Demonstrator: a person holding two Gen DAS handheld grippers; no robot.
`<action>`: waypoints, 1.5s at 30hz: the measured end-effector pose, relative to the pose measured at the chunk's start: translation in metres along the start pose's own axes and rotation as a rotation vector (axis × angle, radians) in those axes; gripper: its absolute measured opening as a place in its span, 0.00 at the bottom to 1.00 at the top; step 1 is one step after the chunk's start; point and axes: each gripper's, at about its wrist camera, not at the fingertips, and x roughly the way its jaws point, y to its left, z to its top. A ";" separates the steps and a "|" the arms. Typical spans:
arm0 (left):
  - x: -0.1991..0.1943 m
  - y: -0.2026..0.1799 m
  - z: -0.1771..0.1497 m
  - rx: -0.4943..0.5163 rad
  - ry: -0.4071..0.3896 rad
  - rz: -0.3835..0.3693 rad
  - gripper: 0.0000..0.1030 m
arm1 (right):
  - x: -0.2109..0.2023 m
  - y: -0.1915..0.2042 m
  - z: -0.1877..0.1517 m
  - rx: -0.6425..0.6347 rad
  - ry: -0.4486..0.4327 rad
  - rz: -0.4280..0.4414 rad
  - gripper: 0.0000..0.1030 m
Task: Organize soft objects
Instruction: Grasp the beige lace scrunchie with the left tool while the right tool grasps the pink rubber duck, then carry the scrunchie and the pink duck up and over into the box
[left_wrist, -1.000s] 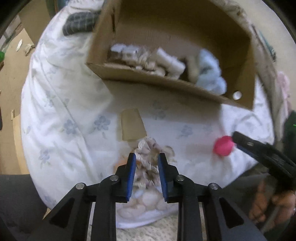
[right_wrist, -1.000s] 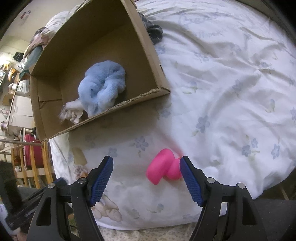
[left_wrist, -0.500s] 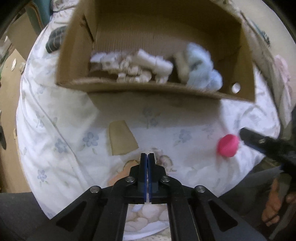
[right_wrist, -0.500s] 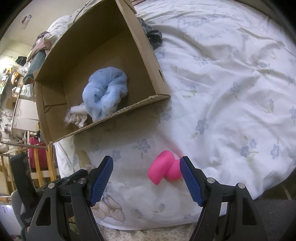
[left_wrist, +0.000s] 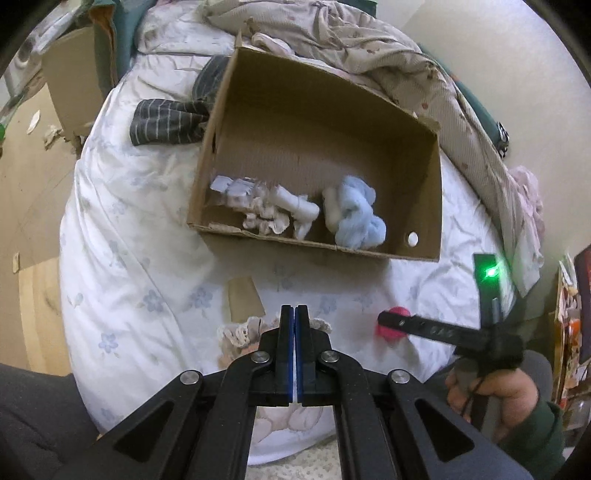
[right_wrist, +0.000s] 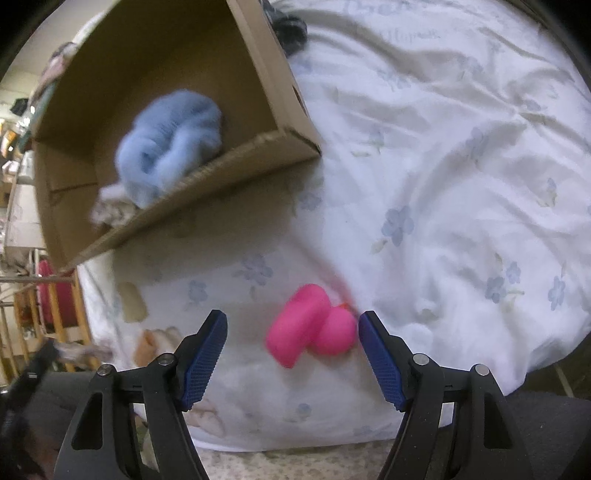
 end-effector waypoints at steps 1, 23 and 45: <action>0.001 0.000 0.003 -0.007 0.000 0.000 0.01 | 0.002 0.001 0.000 -0.006 0.005 -0.014 0.65; -0.065 -0.025 0.075 0.024 -0.164 -0.042 0.01 | -0.136 0.080 0.009 -0.244 -0.284 0.228 0.52; 0.058 -0.005 0.112 0.054 -0.044 0.045 0.01 | -0.057 0.071 0.062 -0.184 -0.230 0.130 0.52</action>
